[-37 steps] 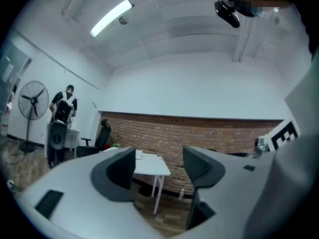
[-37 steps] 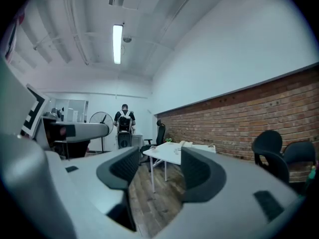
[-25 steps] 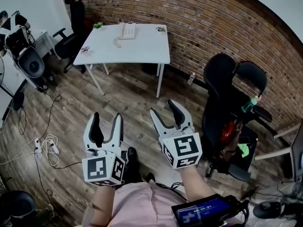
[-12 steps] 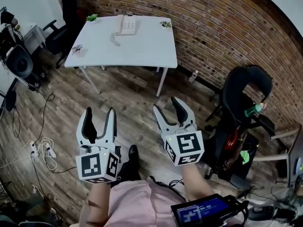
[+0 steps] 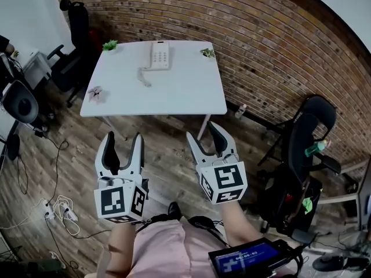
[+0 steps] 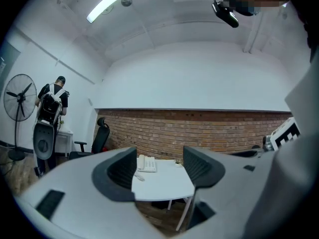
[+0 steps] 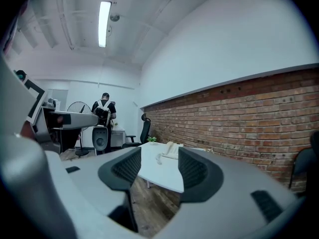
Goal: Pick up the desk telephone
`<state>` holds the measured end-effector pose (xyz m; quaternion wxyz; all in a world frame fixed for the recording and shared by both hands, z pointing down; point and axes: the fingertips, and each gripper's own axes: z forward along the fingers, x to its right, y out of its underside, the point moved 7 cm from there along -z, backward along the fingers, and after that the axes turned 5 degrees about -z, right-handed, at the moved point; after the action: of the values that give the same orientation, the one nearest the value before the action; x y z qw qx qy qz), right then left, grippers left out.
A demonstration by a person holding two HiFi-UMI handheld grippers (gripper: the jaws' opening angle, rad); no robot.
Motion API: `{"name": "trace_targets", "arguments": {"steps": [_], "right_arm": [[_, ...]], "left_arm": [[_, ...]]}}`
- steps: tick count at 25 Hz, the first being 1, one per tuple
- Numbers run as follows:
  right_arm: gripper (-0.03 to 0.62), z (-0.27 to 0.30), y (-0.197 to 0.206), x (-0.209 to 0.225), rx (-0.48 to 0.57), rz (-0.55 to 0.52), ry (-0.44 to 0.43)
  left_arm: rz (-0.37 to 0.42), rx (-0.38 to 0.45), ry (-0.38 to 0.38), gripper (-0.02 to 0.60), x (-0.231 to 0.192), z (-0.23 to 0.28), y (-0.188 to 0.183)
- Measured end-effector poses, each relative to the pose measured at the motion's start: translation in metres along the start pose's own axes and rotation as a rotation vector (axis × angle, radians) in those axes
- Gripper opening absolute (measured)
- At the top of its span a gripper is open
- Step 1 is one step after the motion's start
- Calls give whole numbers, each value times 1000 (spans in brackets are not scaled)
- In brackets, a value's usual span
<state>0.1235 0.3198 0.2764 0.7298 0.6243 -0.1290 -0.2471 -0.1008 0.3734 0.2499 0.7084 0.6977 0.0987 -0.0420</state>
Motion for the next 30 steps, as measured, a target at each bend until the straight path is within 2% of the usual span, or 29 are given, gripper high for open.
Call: {"name": "trace_targets", "arguments": {"steps": [9,17,30], "right_arm": [[233,48,-1,17,-14,10,34],[232,94,7,43,-35,29,34],[232,227,10,132,-69,80,40]], "left_arm": [[-17,-61,43,298,-18,57,13],[-14,-115,48,298,-24,108,30],[6,-185,51,304,-39,263,36]]}}
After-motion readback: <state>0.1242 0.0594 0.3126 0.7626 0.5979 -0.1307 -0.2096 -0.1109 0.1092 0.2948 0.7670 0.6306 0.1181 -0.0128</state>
